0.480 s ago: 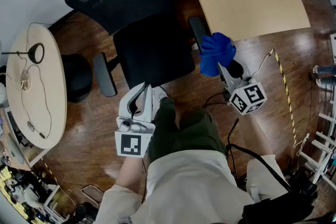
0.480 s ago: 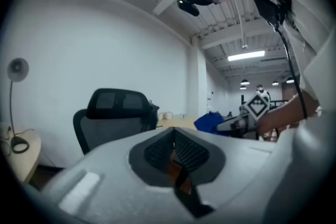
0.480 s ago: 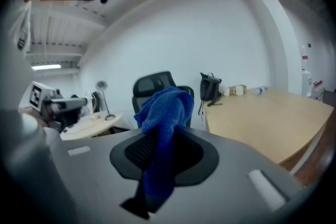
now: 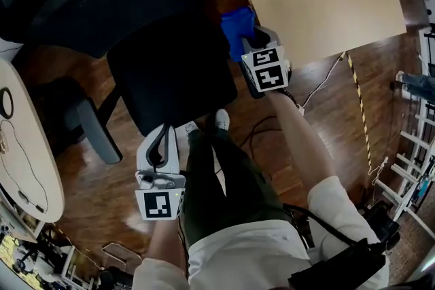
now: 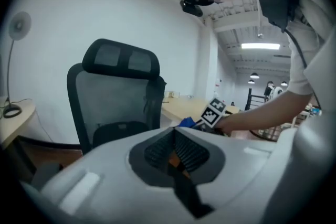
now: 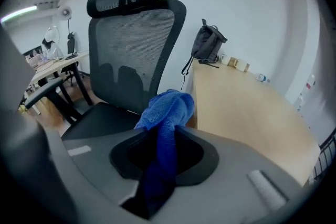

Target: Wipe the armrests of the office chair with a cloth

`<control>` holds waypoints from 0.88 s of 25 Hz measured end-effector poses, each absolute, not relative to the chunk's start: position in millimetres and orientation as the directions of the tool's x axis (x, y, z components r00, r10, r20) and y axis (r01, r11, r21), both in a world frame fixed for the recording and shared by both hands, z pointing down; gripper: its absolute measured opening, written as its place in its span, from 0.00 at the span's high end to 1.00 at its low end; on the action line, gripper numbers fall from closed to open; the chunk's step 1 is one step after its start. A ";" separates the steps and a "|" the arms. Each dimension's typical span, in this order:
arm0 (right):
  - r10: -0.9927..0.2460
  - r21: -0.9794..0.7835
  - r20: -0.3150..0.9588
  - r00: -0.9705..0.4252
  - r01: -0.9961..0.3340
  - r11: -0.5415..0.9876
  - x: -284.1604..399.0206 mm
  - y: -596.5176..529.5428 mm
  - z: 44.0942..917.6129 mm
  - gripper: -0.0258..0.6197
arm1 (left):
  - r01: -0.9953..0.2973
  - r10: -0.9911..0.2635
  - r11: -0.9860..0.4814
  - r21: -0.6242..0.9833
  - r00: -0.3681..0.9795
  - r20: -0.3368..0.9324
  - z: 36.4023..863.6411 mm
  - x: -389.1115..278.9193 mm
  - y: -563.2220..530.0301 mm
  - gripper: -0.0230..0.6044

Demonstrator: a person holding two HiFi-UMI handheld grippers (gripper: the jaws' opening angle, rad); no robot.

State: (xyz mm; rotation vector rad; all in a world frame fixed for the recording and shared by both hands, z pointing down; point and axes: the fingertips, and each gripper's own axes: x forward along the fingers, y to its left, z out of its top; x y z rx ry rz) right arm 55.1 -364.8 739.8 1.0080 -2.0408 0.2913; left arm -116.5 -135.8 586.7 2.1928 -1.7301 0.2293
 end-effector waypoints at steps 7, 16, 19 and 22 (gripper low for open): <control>-0.429 0.024 0.816 -0.386 -0.720 0.693 74.6 -206.3 693.0 0.83 | -0.971 -0.934 -0.162 0.175 0.208 0.291 549.6 -140.6 -149.9 0.98; -0.340 -0.230 0.519 -0.784 -0.512 0.828 42.5 -184.3 620.2 0.83 | -0.989 -0.953 -0.027 0.143 0.069 0.295 566.8 -117.3 -113.0 0.98; -0.226 -0.259 0.444 -0.867 -0.365 0.894 -53.9 -200.2 628.3 0.83 | -0.991 -0.954 0.058 0.117 -0.021 0.300 587.4 -169.2 -106.5 0.98; -0.080 -0.247 0.419 -0.904 -0.198 0.949 -167.7 -187.3 643.6 0.83 | -0.977 -0.951 0.175 0.118 -0.137 0.277 577.9 -227.3 -70.7 0.98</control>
